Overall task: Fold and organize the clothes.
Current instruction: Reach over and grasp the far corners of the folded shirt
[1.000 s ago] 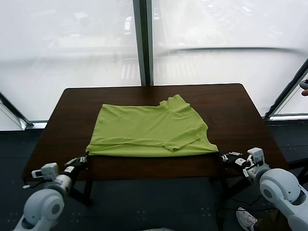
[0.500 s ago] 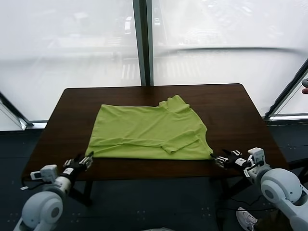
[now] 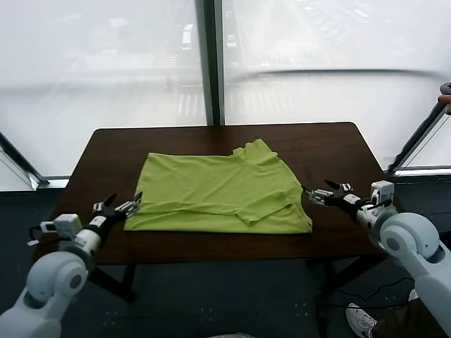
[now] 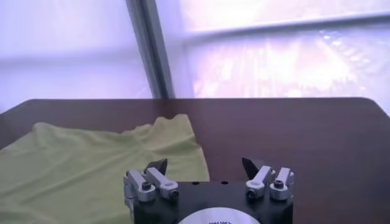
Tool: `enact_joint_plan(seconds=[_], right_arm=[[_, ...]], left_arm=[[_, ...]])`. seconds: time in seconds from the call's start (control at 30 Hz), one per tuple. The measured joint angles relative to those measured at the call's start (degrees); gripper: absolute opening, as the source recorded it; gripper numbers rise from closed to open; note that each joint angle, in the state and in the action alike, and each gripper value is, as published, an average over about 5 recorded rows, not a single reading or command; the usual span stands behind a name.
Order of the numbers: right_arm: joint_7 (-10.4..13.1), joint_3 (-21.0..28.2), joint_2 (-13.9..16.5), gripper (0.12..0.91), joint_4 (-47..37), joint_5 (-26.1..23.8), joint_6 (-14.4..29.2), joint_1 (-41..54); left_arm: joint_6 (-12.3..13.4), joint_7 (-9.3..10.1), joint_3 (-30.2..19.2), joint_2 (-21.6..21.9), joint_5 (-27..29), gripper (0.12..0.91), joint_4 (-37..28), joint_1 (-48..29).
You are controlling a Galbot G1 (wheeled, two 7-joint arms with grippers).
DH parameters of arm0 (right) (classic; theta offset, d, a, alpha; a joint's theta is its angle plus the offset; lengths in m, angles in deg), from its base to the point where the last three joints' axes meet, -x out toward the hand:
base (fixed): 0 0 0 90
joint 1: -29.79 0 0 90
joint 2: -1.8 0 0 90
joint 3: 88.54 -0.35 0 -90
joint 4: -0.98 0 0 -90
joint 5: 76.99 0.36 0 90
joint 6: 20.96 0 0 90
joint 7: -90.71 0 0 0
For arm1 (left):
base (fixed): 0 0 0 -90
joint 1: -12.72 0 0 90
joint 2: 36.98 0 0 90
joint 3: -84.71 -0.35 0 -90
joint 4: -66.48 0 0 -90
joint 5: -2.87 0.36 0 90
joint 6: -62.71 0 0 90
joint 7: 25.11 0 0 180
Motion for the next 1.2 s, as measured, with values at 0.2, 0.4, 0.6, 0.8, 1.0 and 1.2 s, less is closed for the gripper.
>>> enact_joint_plan(seconds=[0.2,0.4,0.6,0.8,1.0,1.2], right_arm=[[-1.1,5.4,-5.1,0.907,-9.3,-1.7,-2.3,7.7],[-1.7,6.8,-9.8,0.907,-15.9,-5.0,-2.6,11.4],[-2.5,7.6,-13.3,0.907,-21.2,-7.0,-2.4,13.4],[-2.7,8.5,-15.7,0.907,-24.8,-8.6,-2.4,14.7],[-3.0,8.6,-17.6,0.905,-27.3,-9.9,-2.0,15.5],[-3.3,8.3,-19.2,0.797,-28.9,-10.5,-1.7,15.5]], left_arm=[[-0.9,0.14,-6.5,1.3,-0.4,0.907,-8.8,-11.6],[-3.0,-0.56,-13.2,0.6,-1.2,0.907,-16.9,-21.3],[-3.9,-2.64,-17.7,-0.5,-0.4,0.907,-23.4,-28.0],[-3.5,-3.52,-20.2,-1.0,0.8,0.907,-28.2,-32.1],[-3.2,-3.72,-21.4,-1.7,1.1,0.907,-31.8,-34.2],[-3.1,-4.14,-22.4,-2.9,0.9,0.907,-34.5,-35.8]])
